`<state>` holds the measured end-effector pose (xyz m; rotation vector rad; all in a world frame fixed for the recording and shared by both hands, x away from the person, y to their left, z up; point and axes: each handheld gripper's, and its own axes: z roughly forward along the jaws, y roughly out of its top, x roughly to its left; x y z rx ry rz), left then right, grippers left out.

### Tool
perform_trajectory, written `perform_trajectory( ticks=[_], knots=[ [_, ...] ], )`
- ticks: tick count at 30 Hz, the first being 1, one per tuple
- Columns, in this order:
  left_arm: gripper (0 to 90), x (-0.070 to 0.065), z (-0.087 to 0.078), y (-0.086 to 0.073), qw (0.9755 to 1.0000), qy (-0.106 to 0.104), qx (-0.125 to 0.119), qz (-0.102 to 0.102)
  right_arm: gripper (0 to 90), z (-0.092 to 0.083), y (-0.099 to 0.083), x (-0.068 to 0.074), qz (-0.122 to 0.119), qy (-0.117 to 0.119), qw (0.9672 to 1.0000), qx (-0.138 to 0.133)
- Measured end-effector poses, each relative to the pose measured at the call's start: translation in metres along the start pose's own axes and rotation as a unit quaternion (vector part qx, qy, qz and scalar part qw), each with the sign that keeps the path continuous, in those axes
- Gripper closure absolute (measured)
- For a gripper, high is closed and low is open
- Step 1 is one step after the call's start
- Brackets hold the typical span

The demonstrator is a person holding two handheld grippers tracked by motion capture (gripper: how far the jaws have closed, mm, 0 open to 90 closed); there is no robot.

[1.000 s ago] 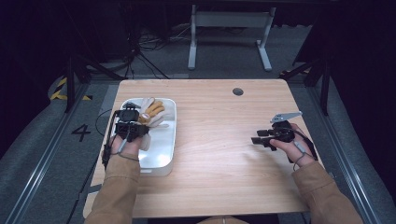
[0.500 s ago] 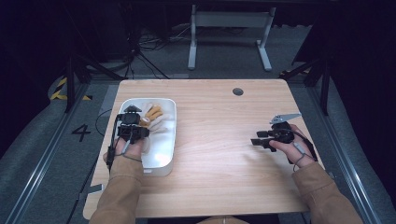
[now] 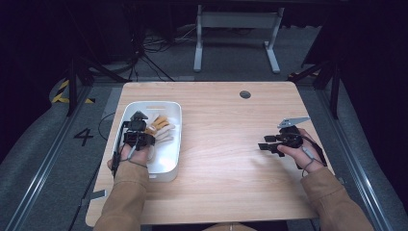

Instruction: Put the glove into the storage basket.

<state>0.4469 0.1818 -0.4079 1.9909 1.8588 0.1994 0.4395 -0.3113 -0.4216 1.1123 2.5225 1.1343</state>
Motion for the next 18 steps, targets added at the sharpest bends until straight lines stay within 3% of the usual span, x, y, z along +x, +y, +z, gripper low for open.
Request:
perform_trajectory(
  ticks=[11,18],
  knots=[
    [66.7,0.001,0.008,0.001,0.9995,0.007,0.029,-0.011,48.7,0.000,0.000,0.000,0.000,0.000,1.0000,0.000],
    [64.6,0.002,0.011,0.001,0.9993,0.006,0.031,-0.019,48.7,0.000,-0.001,0.000,0.000,-0.002,1.0000,-0.001]
  ],
)
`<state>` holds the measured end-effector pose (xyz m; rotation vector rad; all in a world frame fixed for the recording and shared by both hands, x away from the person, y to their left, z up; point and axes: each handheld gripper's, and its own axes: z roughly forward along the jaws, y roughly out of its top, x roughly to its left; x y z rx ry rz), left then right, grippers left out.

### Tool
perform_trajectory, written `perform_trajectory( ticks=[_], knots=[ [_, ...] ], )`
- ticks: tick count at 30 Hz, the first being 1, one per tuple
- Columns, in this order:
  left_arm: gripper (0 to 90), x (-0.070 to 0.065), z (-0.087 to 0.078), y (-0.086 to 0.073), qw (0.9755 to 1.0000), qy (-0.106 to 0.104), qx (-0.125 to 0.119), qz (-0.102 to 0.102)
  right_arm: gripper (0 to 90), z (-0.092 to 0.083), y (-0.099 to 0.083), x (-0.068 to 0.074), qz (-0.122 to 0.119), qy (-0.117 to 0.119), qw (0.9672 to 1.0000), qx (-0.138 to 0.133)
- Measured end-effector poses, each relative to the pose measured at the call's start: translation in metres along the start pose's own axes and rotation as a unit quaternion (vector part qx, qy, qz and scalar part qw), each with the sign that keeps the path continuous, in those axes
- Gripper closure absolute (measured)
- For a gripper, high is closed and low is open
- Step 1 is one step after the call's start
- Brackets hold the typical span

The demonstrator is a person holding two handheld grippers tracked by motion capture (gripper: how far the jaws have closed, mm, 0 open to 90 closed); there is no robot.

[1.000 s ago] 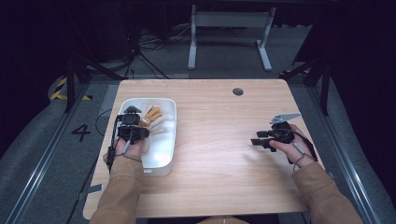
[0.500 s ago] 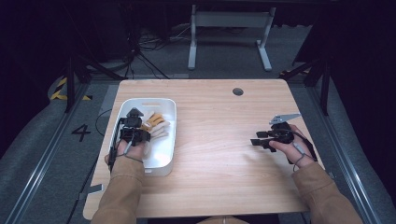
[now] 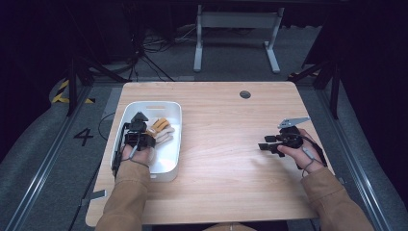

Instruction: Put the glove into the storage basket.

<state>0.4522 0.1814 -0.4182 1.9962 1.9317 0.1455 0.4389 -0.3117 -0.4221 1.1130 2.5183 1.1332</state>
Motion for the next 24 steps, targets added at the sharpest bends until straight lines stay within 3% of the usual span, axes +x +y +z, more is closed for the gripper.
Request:
perform_trajectory(
  ticks=[3,4,7,14,17,24],
  knots=[
    [53.5,0.002,0.001,0.001,0.9999,-0.011,0.009,-0.001,48.6,0.000,0.000,0.000,-0.001,0.000,1.0000,-0.001],
    [38.3,0.002,0.002,0.001,0.9999,-0.014,0.008,0.001,48.7,-0.001,0.000,-0.001,-0.001,-0.001,1.0000,0.000],
    [33.3,-0.001,0.000,0.001,0.9995,-0.028,0.006,0.016,48.5,-0.001,0.000,-0.001,0.000,0.000,1.0000,-0.001],
    [18.7,-0.006,0.000,0.001,0.9996,-0.014,0.007,0.024,48.1,-0.001,0.000,-0.001,0.000,0.001,1.0000,-0.003],
    [16.6,-0.009,-0.003,0.002,0.9993,-0.017,0.004,0.033,48.1,-0.001,0.000,-0.001,0.002,0.001,1.0000,-0.002],
    [13.7,-0.010,-0.018,0.003,0.9980,-0.026,-0.041,0.042,48.0,-0.001,0.000,-0.001,0.003,0.002,1.0000,-0.004]
  ],
)
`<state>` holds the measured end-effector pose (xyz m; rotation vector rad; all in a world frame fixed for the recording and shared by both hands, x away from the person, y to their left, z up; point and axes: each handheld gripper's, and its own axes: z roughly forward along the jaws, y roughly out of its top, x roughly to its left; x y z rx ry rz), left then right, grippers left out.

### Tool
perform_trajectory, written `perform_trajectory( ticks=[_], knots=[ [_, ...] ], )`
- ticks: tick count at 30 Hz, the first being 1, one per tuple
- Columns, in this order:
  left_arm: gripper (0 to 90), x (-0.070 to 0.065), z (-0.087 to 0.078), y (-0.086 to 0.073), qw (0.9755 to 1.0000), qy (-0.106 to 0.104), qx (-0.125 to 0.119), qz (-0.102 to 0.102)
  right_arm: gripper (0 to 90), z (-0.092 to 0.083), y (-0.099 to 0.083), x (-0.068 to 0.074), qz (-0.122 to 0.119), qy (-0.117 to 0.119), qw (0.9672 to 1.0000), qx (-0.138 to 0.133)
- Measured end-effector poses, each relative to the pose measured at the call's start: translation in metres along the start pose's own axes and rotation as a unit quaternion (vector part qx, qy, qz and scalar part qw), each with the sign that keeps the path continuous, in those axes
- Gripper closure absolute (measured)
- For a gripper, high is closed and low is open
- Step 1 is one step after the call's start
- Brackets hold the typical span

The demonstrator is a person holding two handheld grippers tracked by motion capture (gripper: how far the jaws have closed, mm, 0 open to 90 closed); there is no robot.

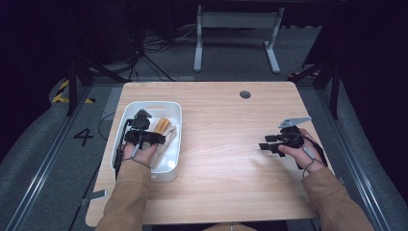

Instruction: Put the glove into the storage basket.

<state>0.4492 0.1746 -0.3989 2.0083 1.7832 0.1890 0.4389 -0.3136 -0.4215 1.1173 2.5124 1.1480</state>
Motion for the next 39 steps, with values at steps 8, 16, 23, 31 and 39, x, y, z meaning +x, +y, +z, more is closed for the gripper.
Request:
perform_trajectory(
  ticks=[8,16,23,31,39],
  knots=[
    [11.7,-0.006,-0.027,0.002,0.9976,-0.032,-0.059,0.015,48.0,-0.002,0.000,-0.002,0.000,-0.002,1.0000,-0.004],
    [20.4,-0.031,-0.060,-0.001,0.9880,-0.077,-0.119,0.063,47.8,-0.004,0.001,-0.002,0.002,-0.001,1.0000,-0.007],
    [28.0,-0.070,-0.076,-0.006,0.9662,-0.120,-0.152,0.170,47.8,-0.012,-0.003,-0.004,0.006,-0.008,0.9999,-0.011],
    [32.8,-0.114,-0.077,-0.013,0.9327,-0.172,-0.167,0.270,47.4,-0.020,-0.008,-0.005,0.008,-0.014,0.9997,-0.017],
    [35.4,-0.154,-0.075,-0.035,0.8985,-0.241,-0.170,0.325,47.0,-0.023,-0.012,-0.008,0.010,-0.018,0.9997,-0.016]
  ],
)
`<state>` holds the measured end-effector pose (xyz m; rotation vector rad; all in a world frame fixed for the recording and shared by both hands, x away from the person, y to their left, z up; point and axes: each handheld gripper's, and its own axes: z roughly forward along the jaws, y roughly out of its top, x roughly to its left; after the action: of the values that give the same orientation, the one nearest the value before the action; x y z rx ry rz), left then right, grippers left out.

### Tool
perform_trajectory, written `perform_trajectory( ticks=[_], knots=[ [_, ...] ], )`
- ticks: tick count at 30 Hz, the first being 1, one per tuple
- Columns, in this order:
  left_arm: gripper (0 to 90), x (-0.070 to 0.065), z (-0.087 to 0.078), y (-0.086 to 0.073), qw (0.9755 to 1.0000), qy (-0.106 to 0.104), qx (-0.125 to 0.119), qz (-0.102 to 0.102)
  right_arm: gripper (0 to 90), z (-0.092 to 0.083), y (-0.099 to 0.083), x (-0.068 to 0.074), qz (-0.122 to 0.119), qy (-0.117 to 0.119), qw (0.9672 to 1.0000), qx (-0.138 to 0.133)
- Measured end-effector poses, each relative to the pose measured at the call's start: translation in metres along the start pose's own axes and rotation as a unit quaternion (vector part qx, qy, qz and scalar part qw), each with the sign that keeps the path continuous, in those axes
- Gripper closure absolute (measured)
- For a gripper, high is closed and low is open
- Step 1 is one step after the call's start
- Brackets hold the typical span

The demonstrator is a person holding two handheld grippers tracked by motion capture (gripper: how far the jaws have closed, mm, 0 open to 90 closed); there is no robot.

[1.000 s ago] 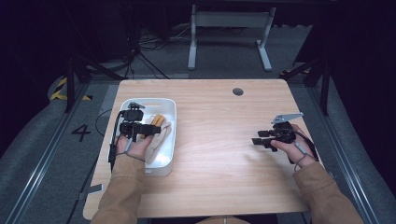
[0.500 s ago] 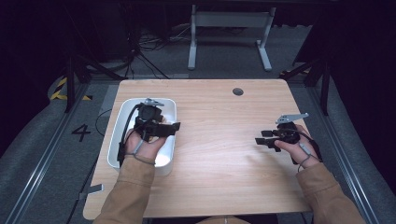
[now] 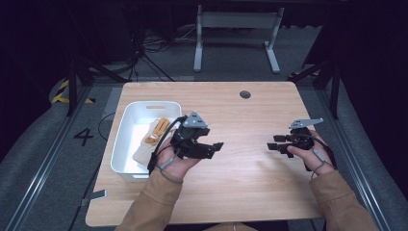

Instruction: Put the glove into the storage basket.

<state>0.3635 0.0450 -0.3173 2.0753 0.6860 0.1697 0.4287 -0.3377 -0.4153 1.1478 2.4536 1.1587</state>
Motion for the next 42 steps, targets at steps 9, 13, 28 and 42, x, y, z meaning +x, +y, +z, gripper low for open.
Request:
perform_trajectory(
  ticks=[9,13,28,42],
  knots=[
    [39.7,-0.009,0.022,-0.007,0.9974,-0.071,0.012,0.002,46.9,0.001,0.000,0.001,-0.004,0.000,1.0000,0.001],
    [40.5,-0.013,0.039,-0.014,0.9954,-0.091,0.028,0.015,46.8,0.000,0.001,0.001,-0.006,0.001,1.0000,0.001],
    [42.1,-0.007,0.101,-0.060,0.9957,-0.070,0.060,-0.005,46.5,0.007,-0.001,0.002,-0.009,0.003,0.9999,0.014],
    [39.9,-0.009,0.117,-0.074,0.9960,-0.041,0.079,0.010,46.2,0.019,-0.007,0.002,-0.018,0.001,0.9992,0.035]
  ],
)
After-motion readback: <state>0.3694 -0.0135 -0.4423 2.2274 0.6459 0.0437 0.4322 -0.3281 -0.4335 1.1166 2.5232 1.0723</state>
